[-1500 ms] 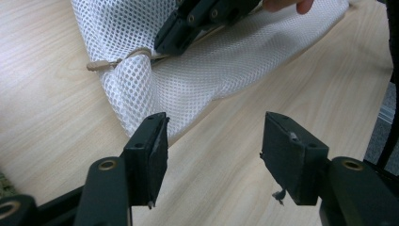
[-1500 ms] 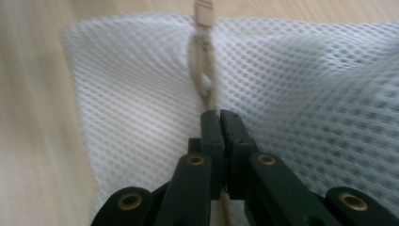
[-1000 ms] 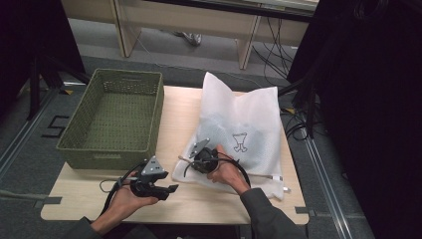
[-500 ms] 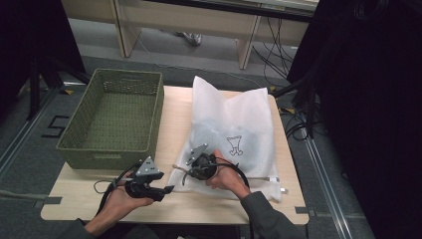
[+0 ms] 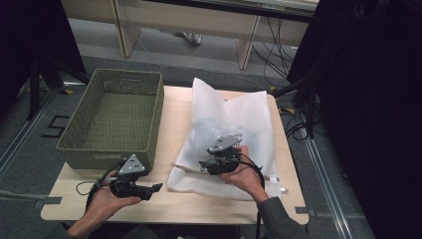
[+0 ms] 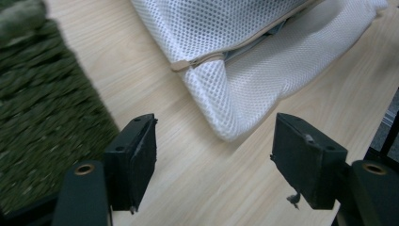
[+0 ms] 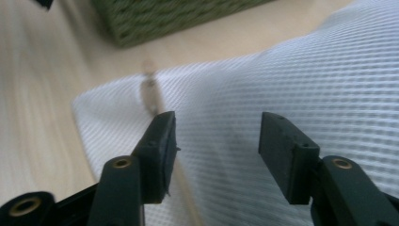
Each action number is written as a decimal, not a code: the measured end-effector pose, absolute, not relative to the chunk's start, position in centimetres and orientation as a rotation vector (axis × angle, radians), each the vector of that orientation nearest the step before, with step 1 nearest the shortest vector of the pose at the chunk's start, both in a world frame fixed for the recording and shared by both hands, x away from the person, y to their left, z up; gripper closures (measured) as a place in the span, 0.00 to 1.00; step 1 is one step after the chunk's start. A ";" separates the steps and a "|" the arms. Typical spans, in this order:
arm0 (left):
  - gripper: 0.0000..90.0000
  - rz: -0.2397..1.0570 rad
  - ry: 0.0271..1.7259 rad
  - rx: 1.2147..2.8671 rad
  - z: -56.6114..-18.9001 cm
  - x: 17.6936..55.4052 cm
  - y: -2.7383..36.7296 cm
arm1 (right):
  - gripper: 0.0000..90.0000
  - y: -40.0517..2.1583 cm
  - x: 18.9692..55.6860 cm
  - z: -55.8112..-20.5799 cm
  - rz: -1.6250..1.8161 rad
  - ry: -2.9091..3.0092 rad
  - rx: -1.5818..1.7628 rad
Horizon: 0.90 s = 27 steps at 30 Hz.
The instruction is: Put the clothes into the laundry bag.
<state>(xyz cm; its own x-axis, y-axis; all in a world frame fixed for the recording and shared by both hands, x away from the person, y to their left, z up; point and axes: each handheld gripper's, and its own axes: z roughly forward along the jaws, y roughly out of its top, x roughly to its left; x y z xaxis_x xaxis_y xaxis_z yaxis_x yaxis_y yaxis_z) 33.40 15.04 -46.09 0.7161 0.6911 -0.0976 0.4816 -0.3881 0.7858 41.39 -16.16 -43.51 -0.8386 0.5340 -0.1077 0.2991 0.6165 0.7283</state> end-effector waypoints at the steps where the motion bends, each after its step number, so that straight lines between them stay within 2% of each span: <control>1: 0.33 0.314 0.882 2.068 -46.0 33.4 15.5 | 0.49 -16.6 41.3 -43.2 1.068 2.496 0.690; 5: 0.30 0.313 0.924 2.005 -45.8 32.9 16.2 | 0.47 -18.5 41.0 -42.5 1.126 2.422 0.754; 19: 0.19 0.345 0.949 1.978 -45.7 32.3 18.2 | 0.44 -22.6 39.6 -42.6 1.130 2.348 0.908; 27: 0.19 0.366 0.947 1.980 -45.6 32.0 18.4 | 0.43 -24.1 38.5 -43.0 1.096 2.322 0.941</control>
<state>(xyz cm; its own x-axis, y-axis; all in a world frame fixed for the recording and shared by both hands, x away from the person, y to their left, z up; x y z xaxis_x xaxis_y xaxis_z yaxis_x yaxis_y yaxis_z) 31.95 18.37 -45.58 0.6650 0.7399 -0.1020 0.4785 -0.3172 0.8188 38.45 -24.09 -43.01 -0.6911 0.7192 -0.0715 0.4017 0.4645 0.7892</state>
